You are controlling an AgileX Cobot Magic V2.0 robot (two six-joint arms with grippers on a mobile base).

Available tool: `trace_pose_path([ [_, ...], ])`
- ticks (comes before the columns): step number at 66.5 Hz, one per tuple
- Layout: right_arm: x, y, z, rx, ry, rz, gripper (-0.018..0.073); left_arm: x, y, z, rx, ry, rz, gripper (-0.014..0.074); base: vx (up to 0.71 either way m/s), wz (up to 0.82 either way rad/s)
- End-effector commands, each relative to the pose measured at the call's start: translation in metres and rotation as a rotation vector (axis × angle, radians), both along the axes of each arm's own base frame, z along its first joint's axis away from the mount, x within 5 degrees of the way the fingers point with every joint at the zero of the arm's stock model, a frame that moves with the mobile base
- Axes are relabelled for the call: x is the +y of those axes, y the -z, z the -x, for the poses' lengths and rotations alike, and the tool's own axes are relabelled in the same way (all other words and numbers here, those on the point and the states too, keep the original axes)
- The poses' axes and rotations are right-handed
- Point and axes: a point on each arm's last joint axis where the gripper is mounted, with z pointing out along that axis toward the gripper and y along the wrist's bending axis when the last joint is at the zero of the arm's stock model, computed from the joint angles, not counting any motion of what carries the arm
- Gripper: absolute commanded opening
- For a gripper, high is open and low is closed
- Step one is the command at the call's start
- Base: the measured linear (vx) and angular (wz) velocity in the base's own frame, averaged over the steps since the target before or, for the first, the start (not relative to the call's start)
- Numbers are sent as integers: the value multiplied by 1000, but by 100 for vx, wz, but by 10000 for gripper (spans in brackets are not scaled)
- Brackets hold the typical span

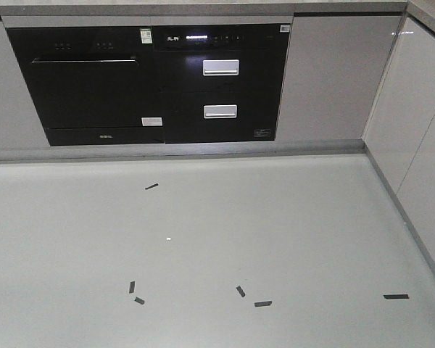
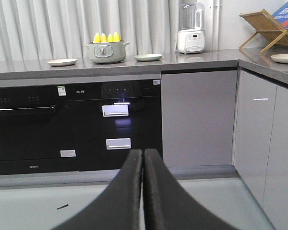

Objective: Distribute corn equally
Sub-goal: 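Drive the base toward the counter with the pot and plates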

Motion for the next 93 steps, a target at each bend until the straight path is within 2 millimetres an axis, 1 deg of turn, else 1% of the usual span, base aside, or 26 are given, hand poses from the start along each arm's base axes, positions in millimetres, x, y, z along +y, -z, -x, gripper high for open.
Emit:
trace_pose_path([
  [1,0,-5,0,-76,2,5,-11,-1,-3,2,-82,7,5,-6,0,0],
  [43,0,-5,0,-76,2,5,-11,-1,-3,2,-82,7,5,-6,4,0],
  [93,0,-5,0,-76,2,5,-11,-1,-3,2,-82,7,5,-6,18,-4],
])
